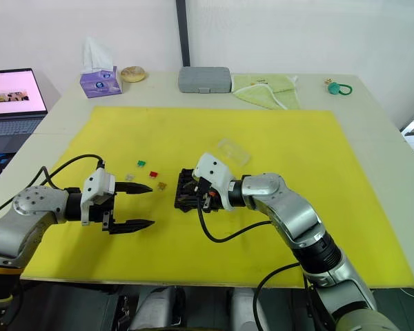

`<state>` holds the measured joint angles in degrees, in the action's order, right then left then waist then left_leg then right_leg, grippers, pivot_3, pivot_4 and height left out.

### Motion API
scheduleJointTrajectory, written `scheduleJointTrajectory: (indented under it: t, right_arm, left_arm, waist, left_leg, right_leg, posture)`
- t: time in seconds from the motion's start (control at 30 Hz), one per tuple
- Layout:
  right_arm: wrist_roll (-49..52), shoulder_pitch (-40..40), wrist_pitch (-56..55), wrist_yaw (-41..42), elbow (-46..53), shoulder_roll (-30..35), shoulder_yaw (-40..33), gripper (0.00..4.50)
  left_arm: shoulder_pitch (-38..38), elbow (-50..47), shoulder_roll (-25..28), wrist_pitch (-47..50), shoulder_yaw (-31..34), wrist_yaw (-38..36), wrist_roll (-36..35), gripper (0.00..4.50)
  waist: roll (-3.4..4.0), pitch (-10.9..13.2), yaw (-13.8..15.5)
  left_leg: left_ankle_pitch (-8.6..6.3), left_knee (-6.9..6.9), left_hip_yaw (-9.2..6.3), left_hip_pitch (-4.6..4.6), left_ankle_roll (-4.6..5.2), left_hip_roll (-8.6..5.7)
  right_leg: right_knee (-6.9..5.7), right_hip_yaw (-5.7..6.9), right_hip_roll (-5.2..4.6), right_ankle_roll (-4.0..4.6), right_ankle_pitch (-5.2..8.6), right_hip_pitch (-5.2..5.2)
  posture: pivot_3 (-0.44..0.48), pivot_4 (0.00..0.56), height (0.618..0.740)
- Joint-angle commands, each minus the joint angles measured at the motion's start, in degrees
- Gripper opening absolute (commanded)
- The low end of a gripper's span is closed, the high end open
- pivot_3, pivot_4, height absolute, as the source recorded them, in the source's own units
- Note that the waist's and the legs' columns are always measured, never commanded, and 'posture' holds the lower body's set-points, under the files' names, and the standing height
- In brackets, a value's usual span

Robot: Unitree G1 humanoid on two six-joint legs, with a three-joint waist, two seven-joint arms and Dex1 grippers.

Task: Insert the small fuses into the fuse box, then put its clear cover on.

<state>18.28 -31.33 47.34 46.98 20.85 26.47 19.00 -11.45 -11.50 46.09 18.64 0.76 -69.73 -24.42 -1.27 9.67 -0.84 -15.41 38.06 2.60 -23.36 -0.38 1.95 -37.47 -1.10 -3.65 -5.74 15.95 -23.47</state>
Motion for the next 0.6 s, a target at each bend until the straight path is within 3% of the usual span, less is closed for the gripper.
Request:
scheduleJointTrajectory:
  t: [0.03, 0.1, 0.13, 0.53, 0.6]
  right_arm:
    - [-0.6, -0.5, -1.6, -0.1, 0.2, 0.6, 0.0, 1.02]
    - [-1.1, -0.4, -2.3, -0.1, -0.1, 0.8, 0.3, 0.15]
    - [-1.4, -0.4, -2.7, -0.1, -0.3, 1.0, 0.6, 0.06]
    - [-1.1, -0.8, -4.2, -0.9, -0.6, 0.1, -1.3, 0.06]
    - [-0.8, -1.0, -4.6, -1.0, -0.4, -0.2, -1.9, 0.58]
  left_arm:
    - [-0.1, -1.6, 0.1, -0.4, 0.3, 0.3, -0.4, 4.50]
    - [-0.3, -1.6, 0.1, -0.3, 0.4, 0.4, -0.5, 4.50]
    - [-0.3, -1.7, 0.1, -0.3, 0.4, 0.4, -0.5, 4.50]
    - [-0.8, -1.4, -0.2, -0.2, 0.2, 0.6, -0.5, 4.50]
    - [-0.8, -1.4, -0.2, -0.2, 0.2, 0.6, -0.5, 4.50]
  waist:
    - [0.00, 0.0, 0.0]
    - [0.00, 0.0, 0.0]
    - [0.00, 0.0, 0.0]
    - [0.00, 0.0, 0.0]
    - [0.00, 0.0, 0.0]
  left_leg:
    - [0.00, 0.00, 0.00, 0.00, 0.00, 0.00]
    - [0.00, 0.00, 0.00, 0.00, 0.00, 0.00]
    - [0.00, 0.00, 0.00, 0.00, 0.00, 0.00]
    - [0.00, 0.00, 0.00, 0.00, 0.00, 0.00]
    - [0.00, 0.00, 0.00, 0.00, 0.00, 0.00]
  right_leg:
    - [0.00, 0.00, 0.00, 0.00, 0.00, 0.00]
    - [0.00, 0.00, 0.00, 0.00, 0.00, 0.00]
    - [0.00, 0.00, 0.00, 0.00, 0.00, 0.00]
    - [0.00, 0.00, 0.00, 0.00, 0.00, 0.00]
    - [0.00, 0.00, 0.00, 0.00, 0.00, 0.00]
  posture:
    - [0.000, 0.150, 0.737]
    - [0.000, 0.150, 0.737]
    - [0.000, 0.150, 0.737]
    - [0.000, 0.150, 0.737]
    - [0.000, 0.150, 0.737]
